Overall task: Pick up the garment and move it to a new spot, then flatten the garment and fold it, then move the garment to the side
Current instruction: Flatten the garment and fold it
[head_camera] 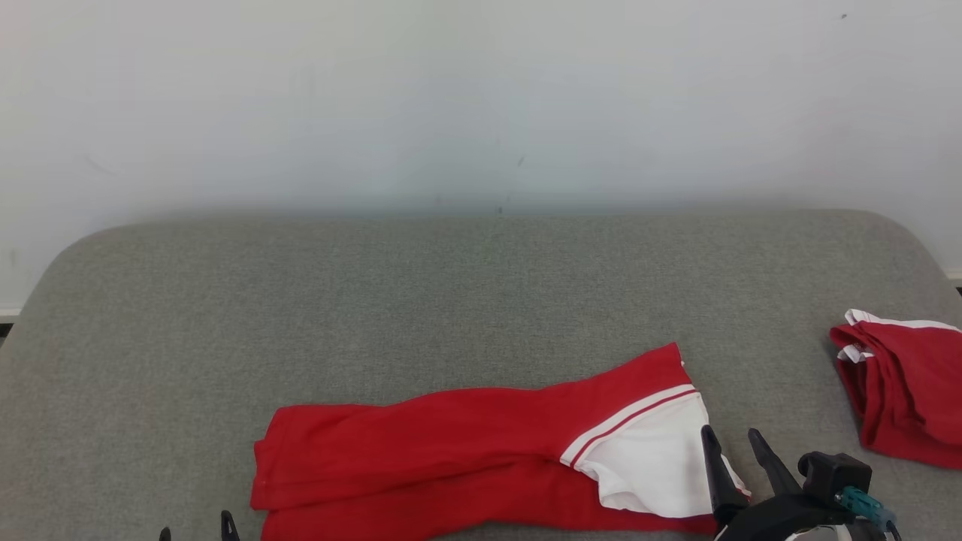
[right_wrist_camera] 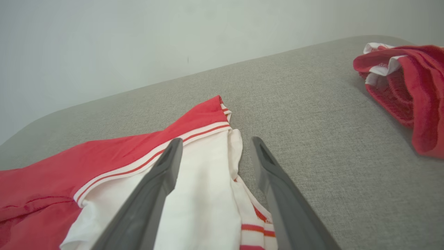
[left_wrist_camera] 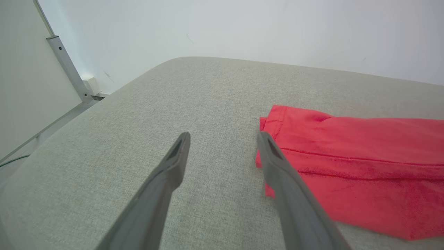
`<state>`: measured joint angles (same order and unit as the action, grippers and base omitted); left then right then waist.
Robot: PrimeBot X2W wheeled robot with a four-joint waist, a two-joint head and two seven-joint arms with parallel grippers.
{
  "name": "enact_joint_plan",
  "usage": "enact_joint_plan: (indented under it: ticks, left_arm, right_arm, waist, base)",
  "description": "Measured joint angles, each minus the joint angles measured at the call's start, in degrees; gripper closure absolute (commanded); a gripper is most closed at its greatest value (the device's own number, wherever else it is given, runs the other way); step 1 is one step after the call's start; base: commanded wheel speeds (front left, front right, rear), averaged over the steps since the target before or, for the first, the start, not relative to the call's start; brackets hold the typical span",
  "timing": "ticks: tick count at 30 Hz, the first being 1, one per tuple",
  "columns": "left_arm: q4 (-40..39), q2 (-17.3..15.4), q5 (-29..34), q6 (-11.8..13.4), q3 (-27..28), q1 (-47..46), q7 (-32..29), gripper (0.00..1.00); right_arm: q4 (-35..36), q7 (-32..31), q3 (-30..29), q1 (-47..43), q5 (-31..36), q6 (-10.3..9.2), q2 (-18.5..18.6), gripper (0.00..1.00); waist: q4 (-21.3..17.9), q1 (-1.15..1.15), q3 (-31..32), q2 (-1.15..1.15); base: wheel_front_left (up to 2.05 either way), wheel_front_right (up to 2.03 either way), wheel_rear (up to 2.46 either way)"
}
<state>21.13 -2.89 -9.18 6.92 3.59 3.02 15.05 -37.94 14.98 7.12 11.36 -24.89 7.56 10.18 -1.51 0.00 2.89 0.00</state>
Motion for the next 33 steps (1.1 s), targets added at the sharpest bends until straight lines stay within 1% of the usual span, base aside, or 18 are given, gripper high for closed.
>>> enact_joint_plan:
  ticks: [2, 5, 9, 11, 17, 20, 21, 22, 23, 24, 26, 29, 33]
  left_arm:
    - [-0.26, 0.01, 0.14, -0.23, -0.14, 0.60, 0.00, 0.00]
    - [-0.29, -0.01, 0.21, -0.40, -0.26, 0.70, 0.00, 0.00]
    - [0.12, 0.00, 0.19, -0.78, -0.85, 0.83, 0.00, 0.00]
    - [0.16, 0.02, -0.08, -0.41, -0.87, 0.83, 0.00, 0.00]
    - [0.31, 0.01, -0.05, -0.40, -1.04, 0.81, 0.00, 0.00]
    - [0.35, 0.00, -0.05, -0.41, -1.00, 0.77, 0.00, 0.00]
    - [0.36, 0.01, -0.05, -0.43, -0.94, 0.66, 0.00, 0.00]
    - [0.37, -0.01, -0.07, -0.43, -0.91, 0.65, 0.00, 0.00]
    - [0.37, -0.01, -0.13, -0.41, -0.98, 0.64, 0.00, 0.00]
    - [0.37, -0.01, -0.13, -0.41, -0.98, 0.64, 0.00, 0.00]
    - [0.38, 0.00, -0.40, -0.35, -1.04, 0.60, 0.00, 0.00]
    - [0.41, 0.00, -0.65, -0.30, -1.26, 0.43, 0.00, 0.00]
    - [0.36, 0.00, -0.86, -0.09, -1.56, 0.16, 0.00, 0.00]
  right_arm:
    - [-1.20, 0.01, -0.21, 0.05, -0.02, 0.00, 0.33, 0.00]
    - [-4.87, 0.01, 0.04, 0.66, 0.60, 0.00, 0.86, 0.00]
    - [-10.18, -0.23, 0.35, 4.16, 0.92, 0.00, 1.53, 0.00]
    - [-12.46, -0.37, 0.92, 6.18, 1.41, 0.00, 1.74, 0.00]
    - [-20.69, -4.56, 1.27, 10.19, 1.67, 0.00, 1.66, 0.00]
    - [-21.60, -4.98, 1.78, 11.01, 0.90, -0.01, 0.91, 0.00]
    - [-21.59, -5.63, 3.26, 11.23, -0.13, -0.08, 0.15, 0.00]
    - [-21.18, -5.72, 4.07, 11.23, -1.10, -0.23, -0.30, 0.24]
    - [-20.84, -5.97, 4.61, 11.22, -2.31, -0.26, -0.54, 0.58]
    - [-20.84, -5.97, 4.61, 11.22, -2.31, -0.26, -0.54, 1.00]
    - [-20.25, -6.19, 6.02, 11.16, -3.96, -0.25, -0.55, 1.00]
    - [-20.06, -5.08, 6.30, 11.11, -6.47, -0.18, -0.11, 1.00]
    - [-20.80, -2.27, 4.48, 11.33, -8.49, 0.03, 1.26, 1.00]
  waist:
    - [0.81, 0.00, 0.04, 0.00]
    - [2.04, 0.00, -0.16, 0.00]
    - [3.55, 0.00, -0.82, 0.00]
    - [4.20, 0.00, -1.29, 0.00]
    - [5.56, 0.01, -2.44, 0.00]
    - [5.80, 0.00, -2.67, 0.00]
    - [5.88, 0.00, -2.89, 0.00]
    - [5.84, 0.01, -3.00, 0.00]
    - [5.78, 0.00, -3.11, 0.00]
    - [5.78, 0.00, -3.11, 0.00]
    - [5.58, 0.00, -3.31, 0.00]
    - [5.28, 0.01, -3.65, 0.00]
    - [4.91, 0.01, -3.93, 0.00]
  base:
    - [0.00, 0.00, 0.00]
    - [0.00, 0.00, 0.00]
    - [0.00, 0.00, 0.00]
    - [0.00, 0.00, 0.00]
    - [0.00, 0.00, 0.00]
    - [0.00, 0.00, 0.00]
    - [0.00, 0.00, 0.00]
    - [0.00, 0.00, 0.00]
    - [0.00, 0.00, 0.00]
    - [0.00, 0.00, 0.00]
    - [0.00, 0.00, 0.00]
    - [0.00, 0.00, 0.00]
    - [0.00, 0.00, 0.00]
